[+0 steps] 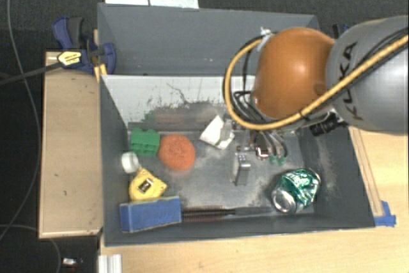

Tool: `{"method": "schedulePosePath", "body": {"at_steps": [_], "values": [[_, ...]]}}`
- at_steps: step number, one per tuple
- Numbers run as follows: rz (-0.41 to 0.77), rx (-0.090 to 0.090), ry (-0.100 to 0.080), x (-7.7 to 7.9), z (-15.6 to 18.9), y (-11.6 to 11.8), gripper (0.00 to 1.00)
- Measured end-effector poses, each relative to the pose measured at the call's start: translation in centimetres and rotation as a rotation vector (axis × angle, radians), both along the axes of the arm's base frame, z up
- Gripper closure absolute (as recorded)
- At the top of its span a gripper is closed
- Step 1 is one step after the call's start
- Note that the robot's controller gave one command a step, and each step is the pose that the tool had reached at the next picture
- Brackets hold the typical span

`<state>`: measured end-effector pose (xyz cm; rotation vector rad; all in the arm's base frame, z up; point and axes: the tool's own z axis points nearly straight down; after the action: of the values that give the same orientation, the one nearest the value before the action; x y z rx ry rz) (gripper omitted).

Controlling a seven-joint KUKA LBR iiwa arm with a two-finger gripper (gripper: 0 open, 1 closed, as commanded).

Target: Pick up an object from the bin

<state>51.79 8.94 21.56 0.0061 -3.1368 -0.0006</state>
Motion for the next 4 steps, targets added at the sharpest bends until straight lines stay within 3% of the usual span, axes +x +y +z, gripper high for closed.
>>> {"method": "schedulePosePath", "body": {"at_steps": [1, 2, 3, 4], "values": [[-0.003, 0.000, -0.007, 0.2, 0.3, -0.1, 0.00], [-0.037, 0.002, -0.011, -0.8, -3.9, -5.8, 0.00], [-0.201, 0.005, -0.016, -0.2, -9.1, -10.4, 0.00], [-0.094, 0.001, -0.011, 2.2, -5.6, -15.6, 0.00]]}}
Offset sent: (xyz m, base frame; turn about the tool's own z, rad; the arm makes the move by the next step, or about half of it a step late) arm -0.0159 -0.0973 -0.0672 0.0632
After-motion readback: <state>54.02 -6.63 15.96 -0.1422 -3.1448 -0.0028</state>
